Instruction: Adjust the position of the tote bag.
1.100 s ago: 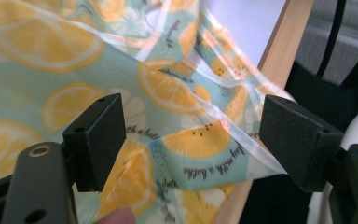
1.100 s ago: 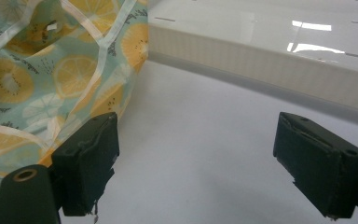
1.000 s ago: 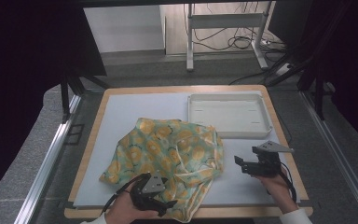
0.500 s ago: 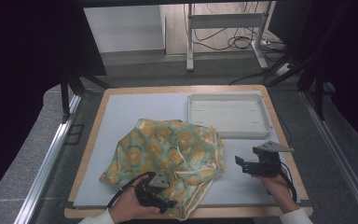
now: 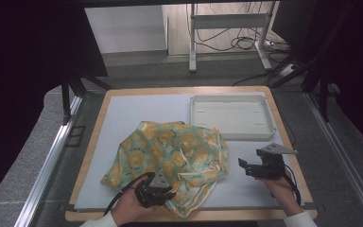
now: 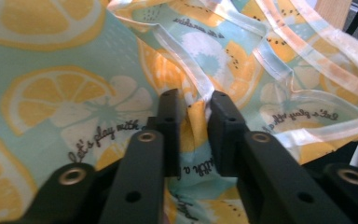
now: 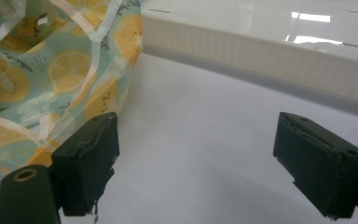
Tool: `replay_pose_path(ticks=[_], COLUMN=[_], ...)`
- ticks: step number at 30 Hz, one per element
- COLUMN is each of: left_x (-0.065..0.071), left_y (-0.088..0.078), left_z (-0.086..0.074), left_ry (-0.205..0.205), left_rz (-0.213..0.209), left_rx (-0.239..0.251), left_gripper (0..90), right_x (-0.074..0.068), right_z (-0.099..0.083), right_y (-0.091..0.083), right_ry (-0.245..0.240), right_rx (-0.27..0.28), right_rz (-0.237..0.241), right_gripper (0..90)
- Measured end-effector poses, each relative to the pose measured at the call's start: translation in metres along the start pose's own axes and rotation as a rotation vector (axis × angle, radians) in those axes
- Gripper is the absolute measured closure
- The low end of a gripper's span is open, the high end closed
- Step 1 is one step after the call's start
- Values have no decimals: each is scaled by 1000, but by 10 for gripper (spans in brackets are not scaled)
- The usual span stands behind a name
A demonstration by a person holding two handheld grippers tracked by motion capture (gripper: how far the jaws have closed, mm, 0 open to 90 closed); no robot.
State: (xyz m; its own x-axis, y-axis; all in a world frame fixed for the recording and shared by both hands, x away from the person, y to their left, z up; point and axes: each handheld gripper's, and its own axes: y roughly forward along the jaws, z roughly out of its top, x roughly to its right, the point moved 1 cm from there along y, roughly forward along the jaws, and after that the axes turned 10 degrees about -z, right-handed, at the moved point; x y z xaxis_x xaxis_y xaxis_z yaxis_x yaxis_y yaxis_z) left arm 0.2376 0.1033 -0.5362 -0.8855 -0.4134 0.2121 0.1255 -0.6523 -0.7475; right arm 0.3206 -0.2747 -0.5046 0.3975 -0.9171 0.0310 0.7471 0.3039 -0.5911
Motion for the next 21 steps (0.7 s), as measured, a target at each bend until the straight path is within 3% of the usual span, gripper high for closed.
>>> replay_pose_path(ticks=[17,21], left_x=[7,6], left_y=[-27,-30], left_z=[-1,-2], left_ry=[10,11], left_rz=[11,18], left_rx=[116,123], left_gripper=[835,845], right_x=[-1,-1], right_z=[0,0], right_y=[-1,0], right_ry=[-3,-5], right_rx=[11,9], right_rz=[-13,-14], right_gripper=[142,142])
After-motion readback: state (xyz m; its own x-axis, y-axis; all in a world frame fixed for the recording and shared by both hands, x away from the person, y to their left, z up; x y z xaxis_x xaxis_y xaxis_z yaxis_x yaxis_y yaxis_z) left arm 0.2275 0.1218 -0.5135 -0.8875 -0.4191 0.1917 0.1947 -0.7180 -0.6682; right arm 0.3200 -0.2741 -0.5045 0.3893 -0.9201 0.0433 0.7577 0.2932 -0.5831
